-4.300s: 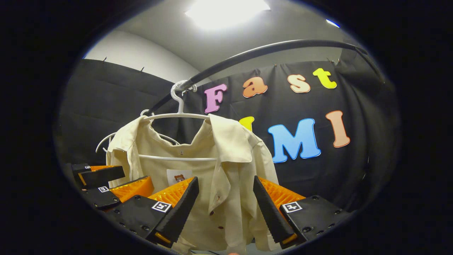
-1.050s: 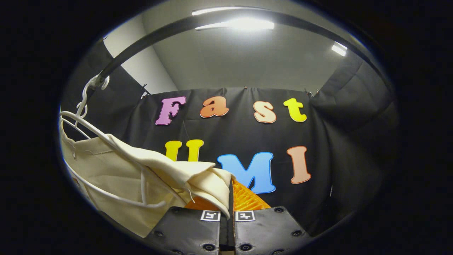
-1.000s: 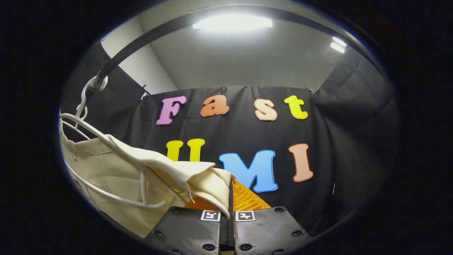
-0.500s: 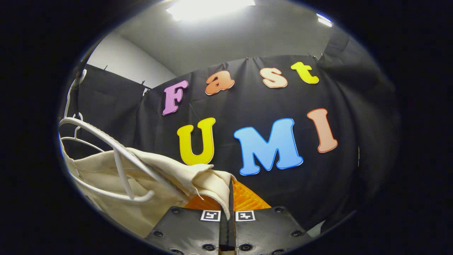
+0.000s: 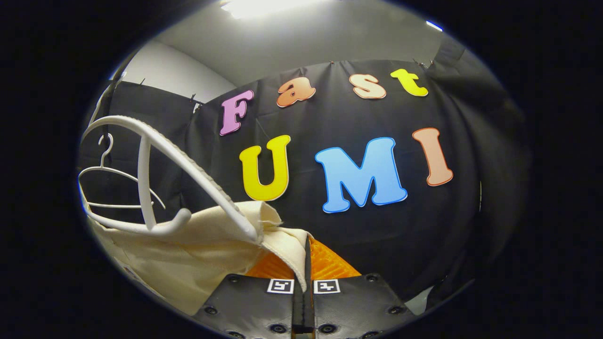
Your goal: Grasp the clothes on the hanger with both hands and then place them into the laundry hamper below.
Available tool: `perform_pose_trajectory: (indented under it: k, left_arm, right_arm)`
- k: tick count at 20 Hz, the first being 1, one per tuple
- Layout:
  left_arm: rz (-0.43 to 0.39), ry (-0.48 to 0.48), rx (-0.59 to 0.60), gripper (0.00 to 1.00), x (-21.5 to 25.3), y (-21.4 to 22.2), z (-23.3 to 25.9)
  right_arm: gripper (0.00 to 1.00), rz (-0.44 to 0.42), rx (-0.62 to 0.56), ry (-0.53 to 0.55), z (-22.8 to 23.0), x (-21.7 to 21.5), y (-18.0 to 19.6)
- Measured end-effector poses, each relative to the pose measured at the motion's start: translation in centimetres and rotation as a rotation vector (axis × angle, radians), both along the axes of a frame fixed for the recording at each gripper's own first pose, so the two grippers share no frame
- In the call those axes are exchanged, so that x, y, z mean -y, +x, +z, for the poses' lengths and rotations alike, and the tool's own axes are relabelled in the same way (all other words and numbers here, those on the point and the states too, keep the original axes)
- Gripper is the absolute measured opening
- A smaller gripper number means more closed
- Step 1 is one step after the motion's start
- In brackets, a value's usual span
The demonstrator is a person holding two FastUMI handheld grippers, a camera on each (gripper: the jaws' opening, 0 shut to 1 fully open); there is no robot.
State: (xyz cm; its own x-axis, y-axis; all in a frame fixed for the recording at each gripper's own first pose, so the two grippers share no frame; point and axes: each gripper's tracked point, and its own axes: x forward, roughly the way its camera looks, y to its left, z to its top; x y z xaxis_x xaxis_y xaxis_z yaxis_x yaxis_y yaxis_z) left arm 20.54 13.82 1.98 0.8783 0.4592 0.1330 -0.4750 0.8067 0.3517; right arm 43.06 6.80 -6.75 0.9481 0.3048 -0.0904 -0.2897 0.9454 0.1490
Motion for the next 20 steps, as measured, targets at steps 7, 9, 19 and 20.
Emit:
perform_pose_trajectory:
  k: [7,9,19,20]
  left_arm:
    - [-0.068,-0.042,-0.033,0.0,1.5,-2.1,-2.7]
    - [-0.09,-0.048,-0.036,0.01,2.4,-2.6,-2.8]
    - [-0.281,-0.128,-0.004,0.01,8.5,-6.3,-1.6]
    - [-0.302,-0.139,0.003,0.01,9.2,-6.7,-1.5]
  right_arm:
    - [0.01,0.005,0.01,-0.059,-1.2,0.3,-5.4]
    - [0.01,0.012,0.005,-0.057,-1.3,0.2,-7.3]
    - [0.01,0.126,0.01,-0.034,1.1,-3.3,-18.6]
    - [0.01,0.141,0.008,-0.026,1.3,-3.7,-19.8]
